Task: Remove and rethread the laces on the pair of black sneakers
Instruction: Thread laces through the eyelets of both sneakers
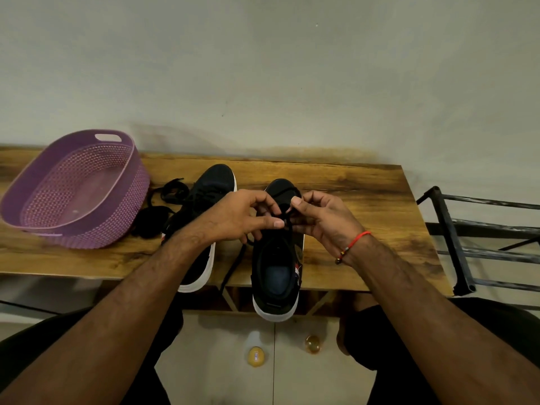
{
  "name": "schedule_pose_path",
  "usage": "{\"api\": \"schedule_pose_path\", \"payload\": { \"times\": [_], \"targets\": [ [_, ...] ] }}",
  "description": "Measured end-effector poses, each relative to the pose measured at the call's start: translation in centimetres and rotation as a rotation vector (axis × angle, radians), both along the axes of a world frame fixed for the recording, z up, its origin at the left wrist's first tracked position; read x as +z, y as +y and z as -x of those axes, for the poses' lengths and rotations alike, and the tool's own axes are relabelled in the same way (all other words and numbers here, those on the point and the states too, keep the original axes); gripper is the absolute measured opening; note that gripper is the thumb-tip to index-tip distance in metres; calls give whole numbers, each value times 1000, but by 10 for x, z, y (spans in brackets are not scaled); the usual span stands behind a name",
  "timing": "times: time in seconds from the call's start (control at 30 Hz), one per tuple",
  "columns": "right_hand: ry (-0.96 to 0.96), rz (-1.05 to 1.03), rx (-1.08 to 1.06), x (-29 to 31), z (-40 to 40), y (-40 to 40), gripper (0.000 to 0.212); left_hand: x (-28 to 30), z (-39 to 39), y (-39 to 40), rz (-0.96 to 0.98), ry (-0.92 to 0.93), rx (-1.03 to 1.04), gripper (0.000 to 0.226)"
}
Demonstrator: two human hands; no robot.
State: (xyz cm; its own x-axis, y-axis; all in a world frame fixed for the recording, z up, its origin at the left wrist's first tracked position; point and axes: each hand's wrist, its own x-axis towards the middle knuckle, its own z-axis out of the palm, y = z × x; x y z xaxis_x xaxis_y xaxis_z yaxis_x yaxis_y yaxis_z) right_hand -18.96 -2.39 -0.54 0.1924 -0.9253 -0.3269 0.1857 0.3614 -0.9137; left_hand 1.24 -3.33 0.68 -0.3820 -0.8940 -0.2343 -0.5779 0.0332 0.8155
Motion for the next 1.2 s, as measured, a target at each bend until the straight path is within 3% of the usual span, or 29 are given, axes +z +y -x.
{"api": "schedule_pose_path", "payload": {
  "times": [0.17, 0.3, 0.47, 0.53, 0.67, 0.8, 0.87, 1.0, 1.2],
  "targets": [
    [-1, 29, -7, 2, 1, -1, 8, -4, 8, 5, 21, 5, -9, 28],
    [17, 50, -30, 1, 2, -2, 7, 7, 3, 2, -115, 116, 66, 17],
    [26, 61, -31, -1, 3, -3, 8, 12, -2, 3, -382, 296, 78, 22],
    [31, 63, -31, -2, 4, -3, 7, 10, -2, 3, -401, 290, 93, 22],
    [44, 74, -32, -2, 3, -3, 5, 2, 6, 6, -269, 108, 91, 26],
    [23, 90, -1, -2, 2, -3, 3, -15, 15, 6, 184, -182, 45, 29],
    [10, 113, 18, -1, 3, -3, 5, -19, 14, 7, 328, -222, -41, 28],
    [16, 143, 32, 2, 2, -1, 5, -21, 14, 7, 375, -193, -122, 20],
    [151, 180, -35, 2, 1, -2, 8, -16, 17, 10, 207, -99, -16, 12]
  ]
}}
